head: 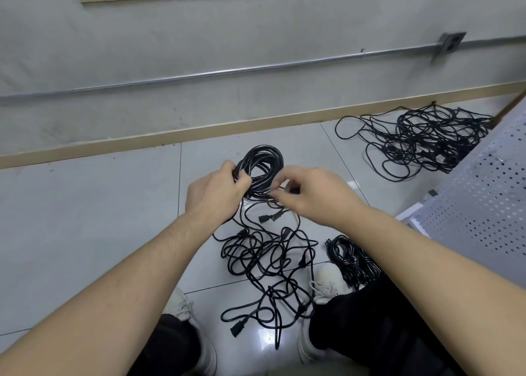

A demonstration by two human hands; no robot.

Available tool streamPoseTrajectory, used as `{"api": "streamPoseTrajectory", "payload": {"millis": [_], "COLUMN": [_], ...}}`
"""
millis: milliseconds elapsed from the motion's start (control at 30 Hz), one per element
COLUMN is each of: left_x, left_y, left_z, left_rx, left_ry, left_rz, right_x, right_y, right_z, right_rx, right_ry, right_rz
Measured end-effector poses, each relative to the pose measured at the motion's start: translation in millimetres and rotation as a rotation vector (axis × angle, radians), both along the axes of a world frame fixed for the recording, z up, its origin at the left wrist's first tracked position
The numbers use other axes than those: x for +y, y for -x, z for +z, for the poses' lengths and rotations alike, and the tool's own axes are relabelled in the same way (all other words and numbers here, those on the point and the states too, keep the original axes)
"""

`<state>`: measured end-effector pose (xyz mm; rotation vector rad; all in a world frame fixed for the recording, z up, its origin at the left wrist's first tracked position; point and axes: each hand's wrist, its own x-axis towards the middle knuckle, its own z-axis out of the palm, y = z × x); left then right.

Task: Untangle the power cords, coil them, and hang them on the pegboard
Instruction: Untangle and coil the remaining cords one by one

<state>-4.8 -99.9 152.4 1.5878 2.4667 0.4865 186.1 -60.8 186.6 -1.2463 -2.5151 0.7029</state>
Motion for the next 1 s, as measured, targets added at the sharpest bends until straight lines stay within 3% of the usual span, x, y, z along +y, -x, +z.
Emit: {"api": "streamPoseTrajectory", "payload": {"millis": [67, 133, 200, 267, 467, 567, 767, 1000], "left_x": [-0.7, -0.1, 2.1, 3.1, 5.5, 3.0, -2.1, -3.7], "left_y": [-2.2, -3.6, -2.8, -2.2, -4.3, -8.0, -11.6, -17.5], "left_z": [-3.1, -4.4, -4.0, -5.0, -10.0, -10.7, -11.5, -0.9], "left_rx": [-0.037, -0.045, -0.107, -0.258, -0.736, -0.880, -0.962, -0.847], "left_ry": [0.007, 0.011, 0.012, -0.019, -0.159, -0.127, -0.115, -0.194], "left_rz": [0.004, -0.007, 0.012, 0.041, 0.095, 0.073, -0.002, -0.054], "right_x": [6.5, 10.9, 14.9, 17.0, 20.5, 17.4, 7.0, 2.8], "right_y": [3.5, 0.9, -6.2, -12.3, -6.0, 2.1, 12.1, 19.8], "right_z": [-1.1, -1.1, -0.9, -2.6, -7.2, -6.1, -9.3, -4.1], "right_rx": [0.136, 0.331, 0.502, 0.578, 0.769, 0.755, 0.658, 0.648], "right_ry": [0.115, 0.377, 0.608, 0.698, 0.695, 0.499, 0.483, 0.647], "right_rz": [-0.106, -0.136, -0.095, -0.012, 0.009, -0.059, 0.045, -0.127]}}
